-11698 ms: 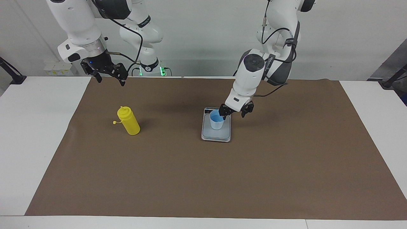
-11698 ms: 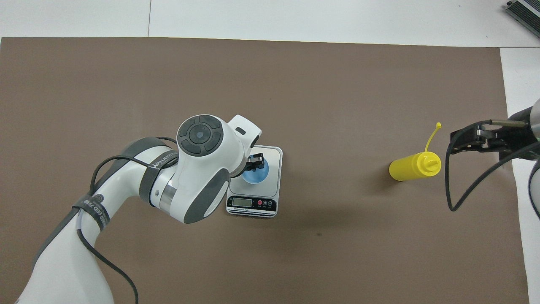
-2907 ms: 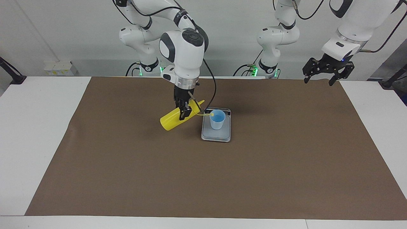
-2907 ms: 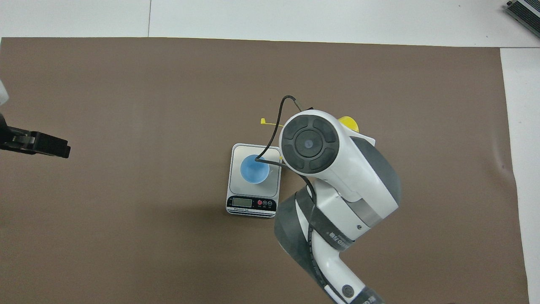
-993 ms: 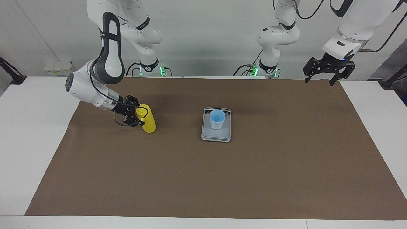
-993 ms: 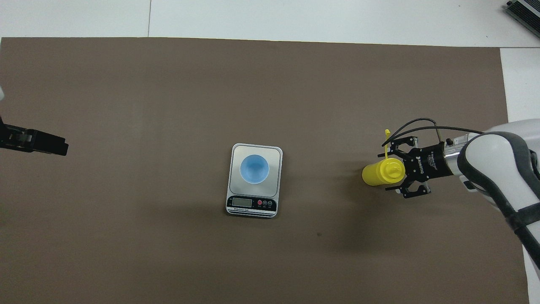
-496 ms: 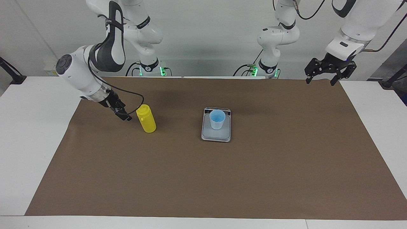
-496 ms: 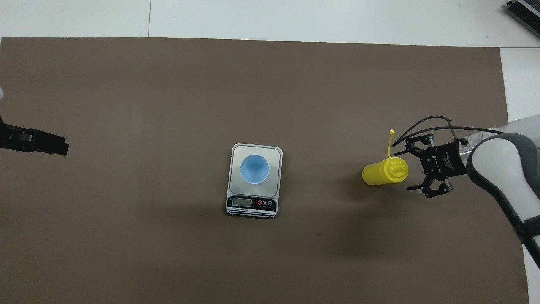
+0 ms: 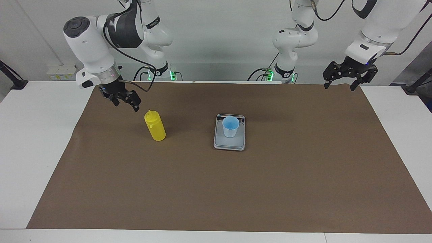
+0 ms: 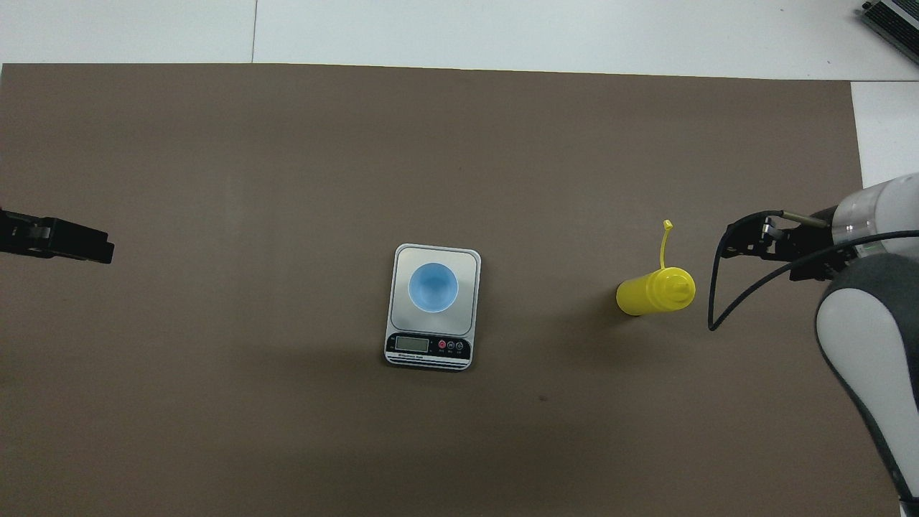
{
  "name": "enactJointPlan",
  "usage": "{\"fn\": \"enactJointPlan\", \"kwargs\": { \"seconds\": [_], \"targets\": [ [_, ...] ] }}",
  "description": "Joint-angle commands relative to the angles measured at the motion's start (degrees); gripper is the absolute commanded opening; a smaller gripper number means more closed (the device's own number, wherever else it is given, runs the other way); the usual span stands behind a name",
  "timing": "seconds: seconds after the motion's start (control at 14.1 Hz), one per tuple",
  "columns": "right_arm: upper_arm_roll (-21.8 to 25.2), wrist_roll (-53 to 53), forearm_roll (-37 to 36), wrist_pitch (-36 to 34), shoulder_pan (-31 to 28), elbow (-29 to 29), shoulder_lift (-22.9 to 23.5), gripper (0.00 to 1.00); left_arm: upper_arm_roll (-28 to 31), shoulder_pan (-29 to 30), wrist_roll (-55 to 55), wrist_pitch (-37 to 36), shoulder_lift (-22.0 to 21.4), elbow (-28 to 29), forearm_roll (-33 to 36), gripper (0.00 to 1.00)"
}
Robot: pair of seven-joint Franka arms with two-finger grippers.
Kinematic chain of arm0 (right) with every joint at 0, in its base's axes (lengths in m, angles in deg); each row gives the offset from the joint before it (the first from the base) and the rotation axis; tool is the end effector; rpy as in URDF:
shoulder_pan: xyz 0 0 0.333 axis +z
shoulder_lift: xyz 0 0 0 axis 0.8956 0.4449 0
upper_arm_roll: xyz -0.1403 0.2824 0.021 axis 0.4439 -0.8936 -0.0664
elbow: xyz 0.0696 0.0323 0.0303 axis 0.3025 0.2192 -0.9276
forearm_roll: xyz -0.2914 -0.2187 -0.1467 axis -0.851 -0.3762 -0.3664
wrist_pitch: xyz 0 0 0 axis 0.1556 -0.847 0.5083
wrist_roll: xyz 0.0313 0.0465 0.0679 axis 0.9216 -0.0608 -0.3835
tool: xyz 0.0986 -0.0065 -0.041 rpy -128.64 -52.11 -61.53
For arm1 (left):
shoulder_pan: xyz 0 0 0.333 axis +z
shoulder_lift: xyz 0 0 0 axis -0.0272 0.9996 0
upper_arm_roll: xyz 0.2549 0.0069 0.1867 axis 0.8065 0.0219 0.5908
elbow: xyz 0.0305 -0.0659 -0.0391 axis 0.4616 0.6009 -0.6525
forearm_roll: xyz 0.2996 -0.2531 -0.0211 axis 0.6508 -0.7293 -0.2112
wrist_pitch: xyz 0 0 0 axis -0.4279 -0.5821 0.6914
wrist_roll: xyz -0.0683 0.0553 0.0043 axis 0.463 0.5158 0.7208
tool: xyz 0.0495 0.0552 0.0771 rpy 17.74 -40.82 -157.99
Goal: Pour seasoning into cup on scale with both arms
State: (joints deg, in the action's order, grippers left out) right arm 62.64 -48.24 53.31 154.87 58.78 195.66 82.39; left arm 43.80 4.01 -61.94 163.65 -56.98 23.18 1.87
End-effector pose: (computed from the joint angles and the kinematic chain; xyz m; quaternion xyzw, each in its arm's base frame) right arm 0.5429 0.0115 0.5423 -0.9906 0.1368 -0.0027 0.0048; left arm 0.5296 -0.0481 0.6446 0.9967 -0.0806 -0.0059 0.0061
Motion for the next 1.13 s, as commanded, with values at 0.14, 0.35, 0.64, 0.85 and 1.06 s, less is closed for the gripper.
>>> {"fn": "enactJointPlan", "kwargs": {
  "seconds": [0.14,0.35,0.64,0.85,1.06],
  "targets": [
    [-0.4,-5.7,-6.3,-12.2,2.9,-14.9,4.8,1.00,-0.3,0.9,-0.4,1.0,-2.0,2.7,-0.7,1.00],
    [-0.8,-5.8,-4.0,-12.9,3.4,-16.1,4.3,1.00,-0.3,0.8,-0.5,-1.1,0.9,-2.2,-0.7,1.00],
    [-0.9,-9.4,-1.8,-14.8,3.1,-14.6,2.8,1.00,-0.3,0.6,-0.1,-2.0,0.6,-1.7,-0.2,1.00],
    [-0.9,-10.5,-1.9,-14.7,2.9,-12.1,1.5,1.00,-0.3,0.7,-0.2,-1.8,0.2,-1.0,-0.2,1.00],
    [-0.8,-10.5,-1.8,-14.6,2.7,-11.9,1.3,1.00,-0.3,0.5,-0.3,-1.7,0.1,-0.5,-0.2,1.00]
  ]
}}
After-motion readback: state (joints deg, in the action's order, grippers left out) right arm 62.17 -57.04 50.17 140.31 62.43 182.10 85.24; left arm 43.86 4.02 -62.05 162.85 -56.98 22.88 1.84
